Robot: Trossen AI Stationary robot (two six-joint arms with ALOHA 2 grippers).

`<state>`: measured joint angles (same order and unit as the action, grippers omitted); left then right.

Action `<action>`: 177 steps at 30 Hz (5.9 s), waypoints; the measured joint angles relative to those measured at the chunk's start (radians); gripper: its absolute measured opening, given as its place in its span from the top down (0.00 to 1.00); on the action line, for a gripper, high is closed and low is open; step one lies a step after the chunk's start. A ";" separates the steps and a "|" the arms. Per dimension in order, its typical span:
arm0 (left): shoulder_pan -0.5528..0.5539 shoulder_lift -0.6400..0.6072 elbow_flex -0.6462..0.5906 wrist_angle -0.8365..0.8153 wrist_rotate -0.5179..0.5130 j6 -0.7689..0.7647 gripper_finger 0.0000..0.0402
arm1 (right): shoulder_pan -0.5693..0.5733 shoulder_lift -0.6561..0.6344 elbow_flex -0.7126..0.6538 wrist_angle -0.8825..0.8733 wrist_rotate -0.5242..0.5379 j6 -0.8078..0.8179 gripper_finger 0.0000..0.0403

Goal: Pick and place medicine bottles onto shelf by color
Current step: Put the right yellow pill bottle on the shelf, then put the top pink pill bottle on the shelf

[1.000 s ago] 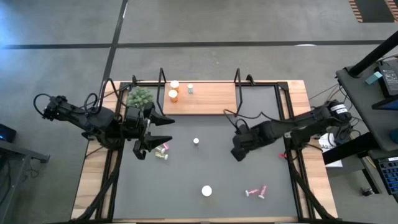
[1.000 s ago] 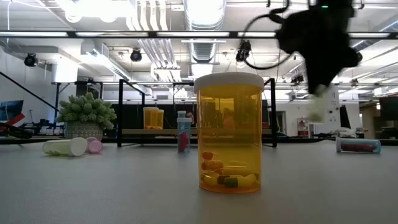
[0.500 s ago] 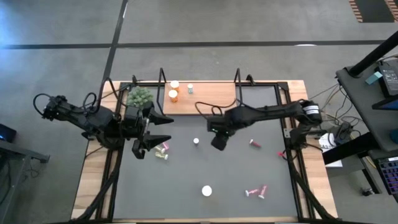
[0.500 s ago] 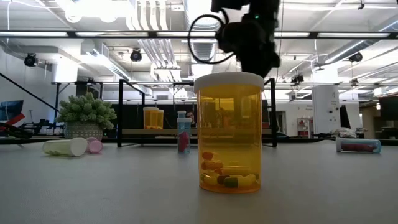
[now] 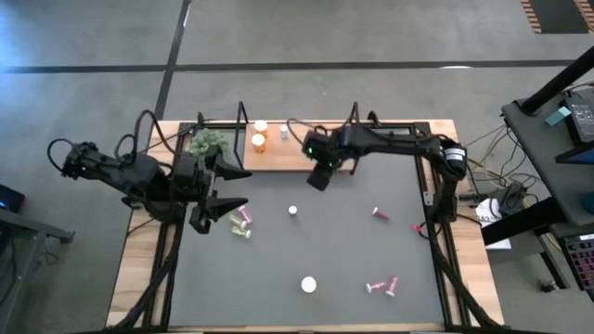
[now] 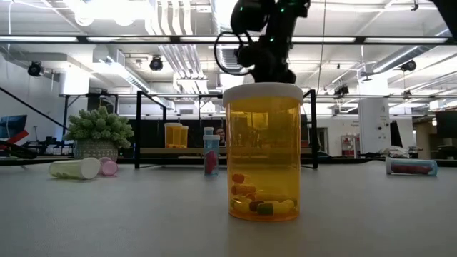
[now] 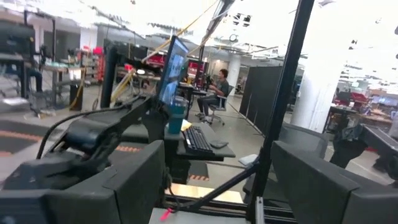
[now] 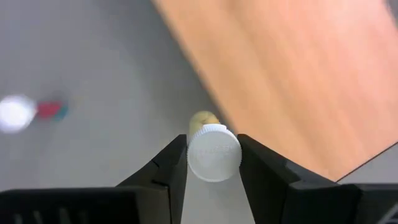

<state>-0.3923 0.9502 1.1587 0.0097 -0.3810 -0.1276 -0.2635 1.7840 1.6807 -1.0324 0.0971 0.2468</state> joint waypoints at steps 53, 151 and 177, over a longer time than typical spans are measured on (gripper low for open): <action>0.025 -0.095 0.000 -0.125 -0.314 0.115 0.31 | -0.271 0.475 0.596 -0.026 -0.029 -0.302 0.70; 0.026 -0.050 -0.003 -0.238 -0.316 0.105 0.31 | -0.034 0.194 0.671 -0.533 0.019 -0.027 0.56; 0.084 0.271 -0.002 -0.434 -0.349 -0.968 0.31 | 0.276 -0.262 0.222 -0.539 0.166 0.194 0.56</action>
<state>-0.3084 1.2208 1.1568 -0.4240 -0.7303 -1.0952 0.0126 1.5216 1.9023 -1.5711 0.2626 0.4412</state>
